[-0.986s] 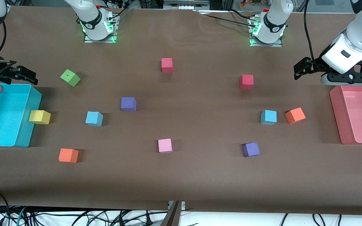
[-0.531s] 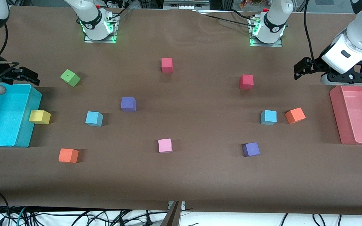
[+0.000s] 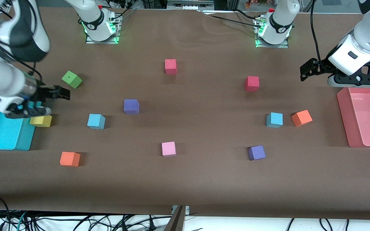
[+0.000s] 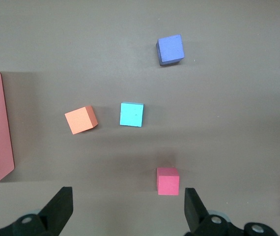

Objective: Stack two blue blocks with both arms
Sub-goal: 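Reach the right gripper down to the light blue cube beside the cyan bin, then close the right gripper on the light blue cube and lift it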

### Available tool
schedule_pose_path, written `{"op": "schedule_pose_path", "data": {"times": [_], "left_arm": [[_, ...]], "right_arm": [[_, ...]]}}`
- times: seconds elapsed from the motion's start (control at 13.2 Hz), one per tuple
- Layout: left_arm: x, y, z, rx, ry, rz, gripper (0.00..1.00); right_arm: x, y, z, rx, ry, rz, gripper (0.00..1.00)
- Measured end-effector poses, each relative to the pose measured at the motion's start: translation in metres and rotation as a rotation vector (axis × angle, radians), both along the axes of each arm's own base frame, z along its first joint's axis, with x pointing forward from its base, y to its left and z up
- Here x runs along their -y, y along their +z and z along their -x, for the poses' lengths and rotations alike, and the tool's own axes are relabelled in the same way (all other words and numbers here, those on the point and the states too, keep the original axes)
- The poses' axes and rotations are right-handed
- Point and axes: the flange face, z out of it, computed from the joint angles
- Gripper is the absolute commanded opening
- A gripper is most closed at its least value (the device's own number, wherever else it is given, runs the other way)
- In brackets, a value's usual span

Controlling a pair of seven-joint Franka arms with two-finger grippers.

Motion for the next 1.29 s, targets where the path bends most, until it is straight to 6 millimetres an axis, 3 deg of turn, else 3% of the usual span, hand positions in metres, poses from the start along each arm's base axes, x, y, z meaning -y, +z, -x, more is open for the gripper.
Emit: {"op": "schedule_pose_path", "data": {"times": [0.3, 0.61, 0.76, 1.29], "left_arm": [[0.001, 0.000, 0.001, -0.002, -0.002, 0.000, 1.00], [0.001, 0.000, 0.001, -0.003, -0.002, 0.000, 1.00], [0.001, 0.000, 0.001, -0.003, -0.002, -0.001, 1.00], [0.001, 0.000, 0.001, -0.004, -0.002, -0.001, 1.00]], "right_arm": [[-0.019, -0.089, -0.023, -0.019, 0.012, 0.002, 1.00], [-0.022, -0.156, -0.031, -0.045, -0.053, -0.017, 1.00], [-0.022, -0.176, -0.029, -0.078, -0.077, -0.030, 1.00], [-0.014, -0.215, -0.023, -0.121, -0.095, -0.024, 1.00]]}}
